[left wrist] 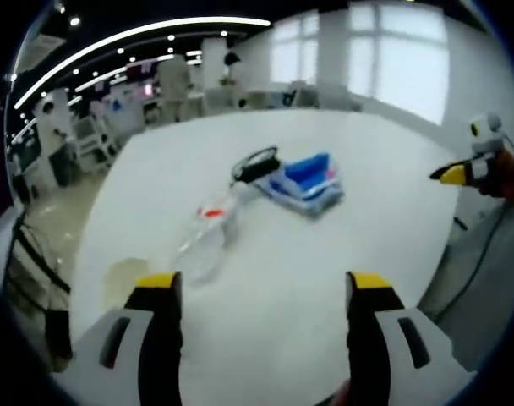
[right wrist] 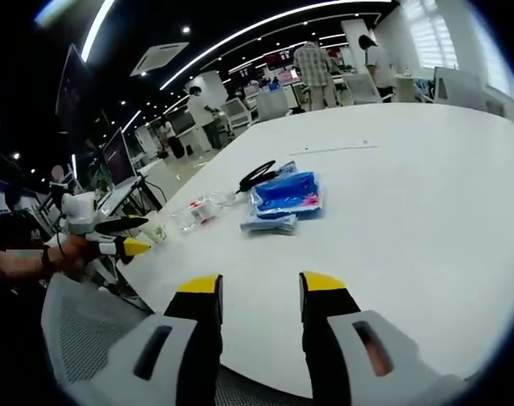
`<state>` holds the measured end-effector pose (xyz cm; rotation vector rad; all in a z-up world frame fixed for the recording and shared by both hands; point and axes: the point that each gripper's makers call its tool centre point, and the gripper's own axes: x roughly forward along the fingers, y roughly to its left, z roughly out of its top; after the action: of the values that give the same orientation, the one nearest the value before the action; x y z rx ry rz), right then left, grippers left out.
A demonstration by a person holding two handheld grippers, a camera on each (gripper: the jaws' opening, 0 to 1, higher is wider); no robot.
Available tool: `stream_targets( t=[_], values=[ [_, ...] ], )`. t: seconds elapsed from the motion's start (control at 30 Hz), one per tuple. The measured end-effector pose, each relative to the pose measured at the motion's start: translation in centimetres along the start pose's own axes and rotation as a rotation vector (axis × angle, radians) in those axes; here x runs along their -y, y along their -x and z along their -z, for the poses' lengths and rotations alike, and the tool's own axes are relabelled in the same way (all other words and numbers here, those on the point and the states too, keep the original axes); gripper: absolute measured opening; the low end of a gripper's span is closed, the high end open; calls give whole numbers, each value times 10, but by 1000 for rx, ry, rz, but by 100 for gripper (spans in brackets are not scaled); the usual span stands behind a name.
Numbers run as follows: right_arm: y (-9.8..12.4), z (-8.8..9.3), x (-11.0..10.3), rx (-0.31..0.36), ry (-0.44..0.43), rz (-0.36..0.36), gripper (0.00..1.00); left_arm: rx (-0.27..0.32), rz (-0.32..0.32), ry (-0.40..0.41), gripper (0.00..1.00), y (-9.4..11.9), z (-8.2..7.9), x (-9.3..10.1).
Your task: Arrange the tabletop items into an orderly group along one side of the table until the central work area is clear of visible clutter.
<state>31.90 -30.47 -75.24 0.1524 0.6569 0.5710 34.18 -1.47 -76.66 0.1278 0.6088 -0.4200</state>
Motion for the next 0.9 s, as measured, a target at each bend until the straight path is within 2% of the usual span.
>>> stream_targets(
  t=[0.17,0.37,0.6,0.8,0.9],
  values=[
    [-1,1,-2,-6,11,-11,48,-21,36,-60,80,-16,-16,0],
    [-1,1,2,-2,15,-4,60,-40,50,-95,79,-31,-24,-5],
    [-2,3,-1,-12,13,-16,59,-94,54,-136,80,-55,-28,-19],
    [-4,7,-5,-26,18,-29,58,-185,66,-243,83,-83,-29,-30],
    [-4,9,-6,-40,34,-27,57,-223,95,-274,83,-100,-30,-31]
  ],
)
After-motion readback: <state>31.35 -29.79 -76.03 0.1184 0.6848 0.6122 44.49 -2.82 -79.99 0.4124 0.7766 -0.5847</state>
